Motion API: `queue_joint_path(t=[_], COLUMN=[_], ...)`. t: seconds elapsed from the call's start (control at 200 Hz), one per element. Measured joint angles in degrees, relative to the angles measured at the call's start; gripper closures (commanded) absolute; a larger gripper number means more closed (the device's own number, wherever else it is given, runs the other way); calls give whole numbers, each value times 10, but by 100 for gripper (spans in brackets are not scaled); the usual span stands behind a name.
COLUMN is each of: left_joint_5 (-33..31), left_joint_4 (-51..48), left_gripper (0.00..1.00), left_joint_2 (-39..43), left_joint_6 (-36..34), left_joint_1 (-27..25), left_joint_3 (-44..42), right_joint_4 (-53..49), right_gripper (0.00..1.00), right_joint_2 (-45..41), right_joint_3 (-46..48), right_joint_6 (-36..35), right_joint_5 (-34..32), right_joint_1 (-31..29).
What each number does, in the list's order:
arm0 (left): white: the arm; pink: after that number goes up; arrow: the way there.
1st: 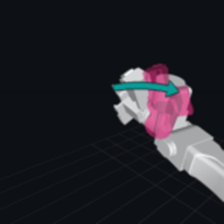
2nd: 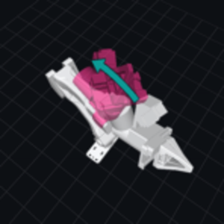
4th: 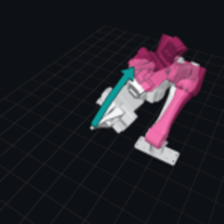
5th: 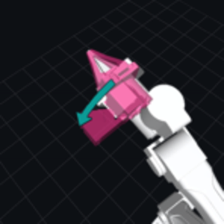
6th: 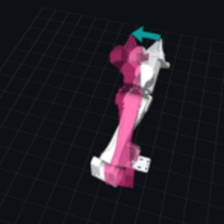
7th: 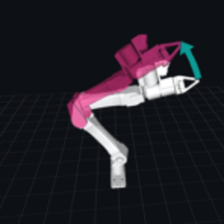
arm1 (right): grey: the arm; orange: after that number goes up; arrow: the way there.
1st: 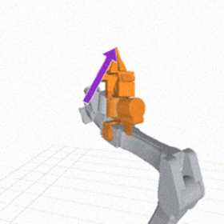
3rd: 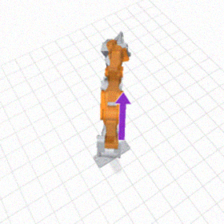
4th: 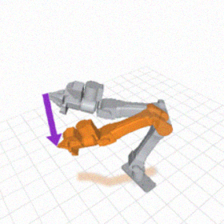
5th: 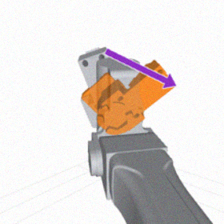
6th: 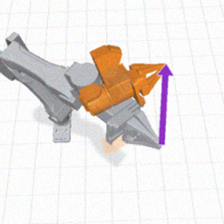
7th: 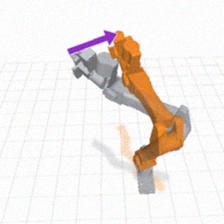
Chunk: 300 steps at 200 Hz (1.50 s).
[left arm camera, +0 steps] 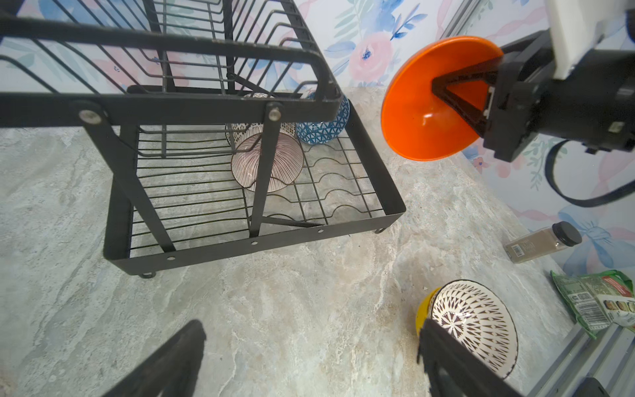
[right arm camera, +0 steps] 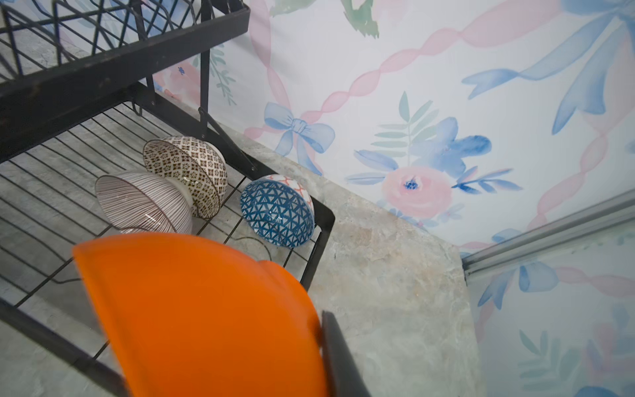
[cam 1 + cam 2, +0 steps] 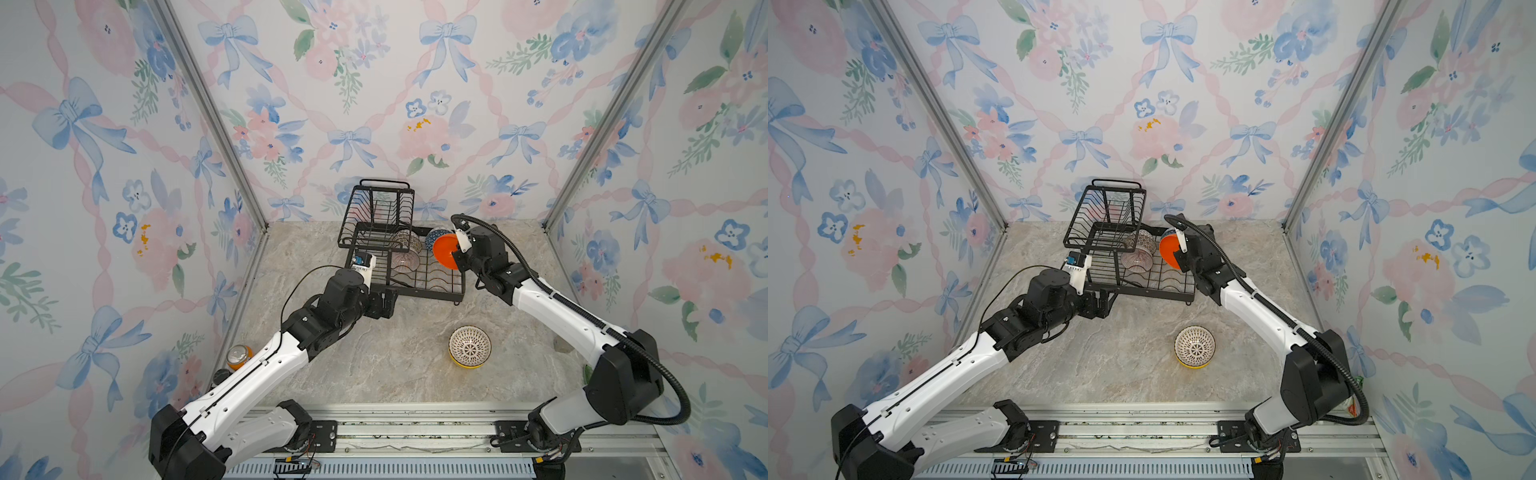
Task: Load the bowls into the dish rack
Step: 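Lower the orange bowl into the rack with the right gripper while the left draws back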
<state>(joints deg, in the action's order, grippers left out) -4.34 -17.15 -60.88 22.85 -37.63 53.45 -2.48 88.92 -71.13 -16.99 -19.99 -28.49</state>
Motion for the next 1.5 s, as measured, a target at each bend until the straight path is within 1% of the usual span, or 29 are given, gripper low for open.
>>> queue_joint_path(t=[0.22,0.41,0.555,0.73,0.995,1.23,1.5], left_joint_5=[21,41,61,87,119,138,150], left_joint_4=[-2,-3,-4,-4,-4,-9,-12], left_gripper=[2,2,2,2,2,2,2], left_joint_2=[1,-2,-14,-19,-31,-40,-43], left_joint_6=[-11,-24,-35,-48,-60,-68,-77], left_joint_1=[17,39,55,86,118,132,138], left_joint_3=[0,0,0,0,0,0,0], right_joint_4=[129,201,238,276,310,341,395], right_gripper=[100,100,100,100,100,100,100], right_joint_2=[75,116,136,162,198,231,282], right_joint_3=[0,0,0,7,31,31,31], right_joint_6=[-124,-197,-242,-284,-314,-350,-411], right_joint_5=[7,16,16,10,5,0,-17], right_joint_1=[4,13,21,24,34,41,41])
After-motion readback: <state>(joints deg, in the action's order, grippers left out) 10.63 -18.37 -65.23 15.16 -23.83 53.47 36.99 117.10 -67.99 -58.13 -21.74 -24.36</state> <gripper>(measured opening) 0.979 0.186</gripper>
